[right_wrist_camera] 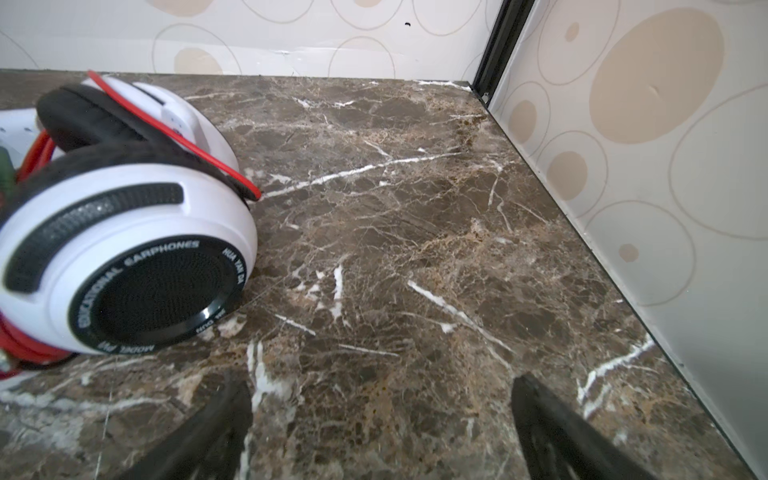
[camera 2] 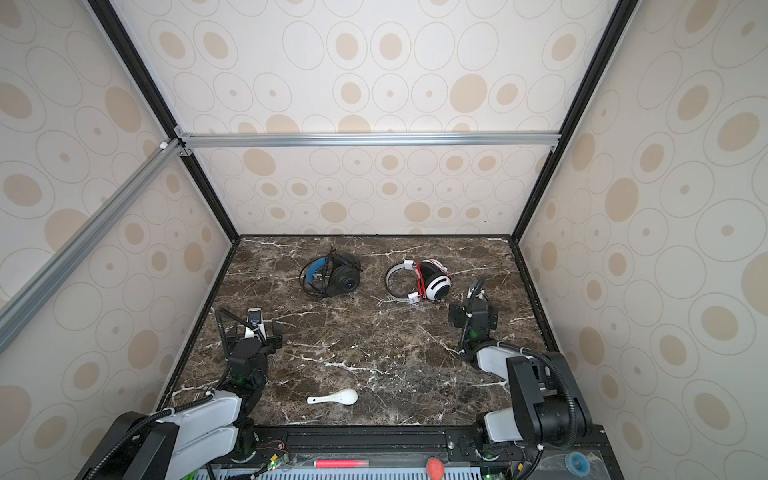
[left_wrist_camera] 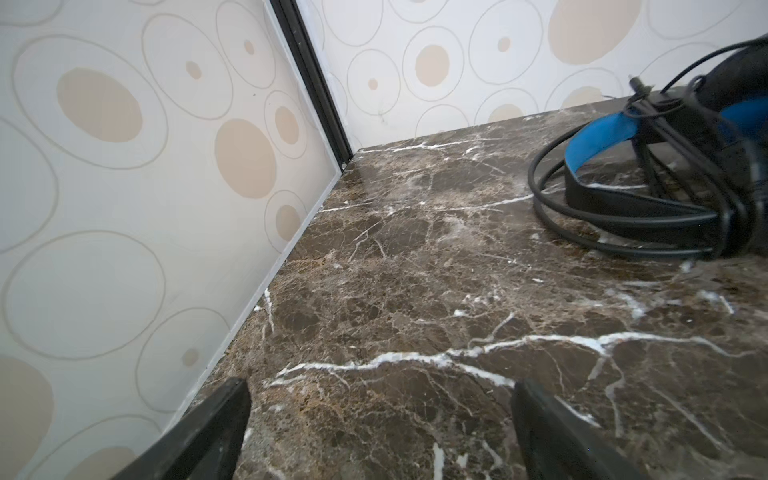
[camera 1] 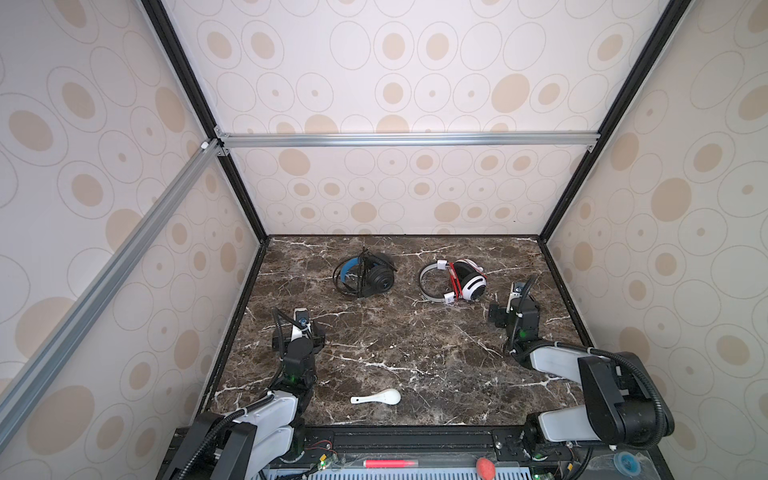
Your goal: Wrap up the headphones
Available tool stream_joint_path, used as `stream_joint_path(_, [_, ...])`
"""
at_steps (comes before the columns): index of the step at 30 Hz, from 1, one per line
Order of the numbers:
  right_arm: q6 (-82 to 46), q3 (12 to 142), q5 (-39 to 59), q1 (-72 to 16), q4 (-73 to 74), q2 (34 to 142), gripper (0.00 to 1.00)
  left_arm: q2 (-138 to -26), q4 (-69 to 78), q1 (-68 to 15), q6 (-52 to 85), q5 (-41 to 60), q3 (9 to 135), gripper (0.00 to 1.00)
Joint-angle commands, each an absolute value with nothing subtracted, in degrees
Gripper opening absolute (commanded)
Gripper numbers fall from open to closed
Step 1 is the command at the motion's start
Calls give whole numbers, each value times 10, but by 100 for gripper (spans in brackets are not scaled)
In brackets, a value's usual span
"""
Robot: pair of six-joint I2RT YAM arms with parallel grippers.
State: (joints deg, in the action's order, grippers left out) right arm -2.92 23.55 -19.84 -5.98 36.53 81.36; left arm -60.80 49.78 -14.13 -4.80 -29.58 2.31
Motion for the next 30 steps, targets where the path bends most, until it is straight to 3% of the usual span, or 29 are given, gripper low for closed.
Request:
stream_joint_path(1, [-32,224,-168,-39,457,842,100,-595,546,-143,-73,-276,33,98])
stream_joint_path(12, [-14,234,-133,-38,472,881,100,-563,530,-161,-95,-225,27,98])
stream_joint_path(30, [-12,238,-131,-38,464,882,100,-758,752,-114,-27,-163,59,98])
